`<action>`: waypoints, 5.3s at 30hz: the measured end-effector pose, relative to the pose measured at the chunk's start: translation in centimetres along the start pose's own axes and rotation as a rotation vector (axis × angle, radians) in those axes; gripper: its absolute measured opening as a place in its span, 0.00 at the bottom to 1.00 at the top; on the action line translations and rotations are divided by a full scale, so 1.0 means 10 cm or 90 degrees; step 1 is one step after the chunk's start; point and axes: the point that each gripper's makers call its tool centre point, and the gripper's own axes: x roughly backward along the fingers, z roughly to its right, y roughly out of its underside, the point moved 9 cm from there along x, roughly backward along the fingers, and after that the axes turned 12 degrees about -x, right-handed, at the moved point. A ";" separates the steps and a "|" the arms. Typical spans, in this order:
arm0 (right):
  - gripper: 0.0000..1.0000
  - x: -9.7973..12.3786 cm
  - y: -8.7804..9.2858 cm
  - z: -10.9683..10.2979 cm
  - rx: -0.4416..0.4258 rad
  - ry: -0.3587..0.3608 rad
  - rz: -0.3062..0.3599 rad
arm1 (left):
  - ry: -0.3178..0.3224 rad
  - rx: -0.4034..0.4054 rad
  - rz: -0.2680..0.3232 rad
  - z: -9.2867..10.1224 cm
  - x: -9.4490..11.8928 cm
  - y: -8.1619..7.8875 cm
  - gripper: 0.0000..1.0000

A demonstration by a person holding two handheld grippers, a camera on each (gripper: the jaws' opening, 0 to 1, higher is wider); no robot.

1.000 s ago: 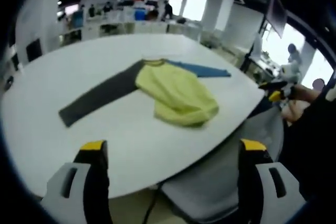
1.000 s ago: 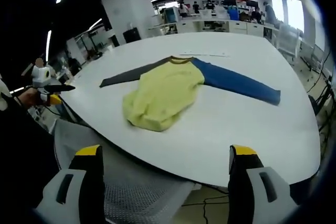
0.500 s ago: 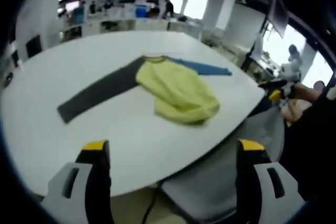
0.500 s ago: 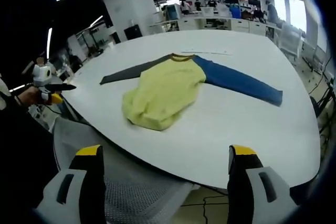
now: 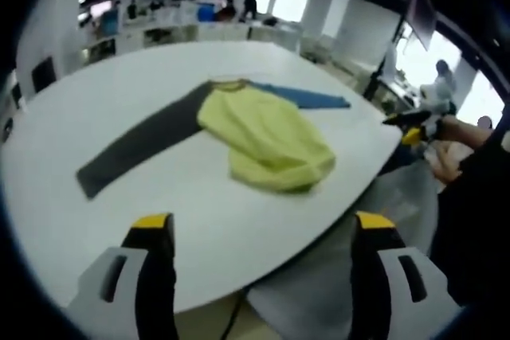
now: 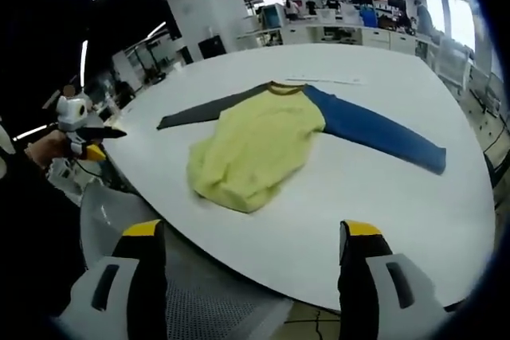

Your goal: Fold the garment on the visible template until the final outline fits inside the template.

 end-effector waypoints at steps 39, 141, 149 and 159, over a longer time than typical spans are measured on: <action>0.61 -0.73 -0.15 0.26 0.080 -0.031 -0.075 | 0.041 -0.020 -0.051 -0.23 -0.86 -0.01 0.54; 0.05 -1.62 -0.12 0.44 0.205 -0.046 -0.127 | 0.045 -0.022 -0.095 -0.54 -1.85 0.05 0.01; 0.02 -1.56 -0.15 0.44 0.213 -0.040 -0.128 | 0.044 -0.014 -0.094 -0.54 -1.80 0.01 0.00; 0.02 -1.34 -0.17 0.50 0.206 -0.017 -0.115 | 0.023 0.007 -0.082 -0.55 -1.57 0.06 0.00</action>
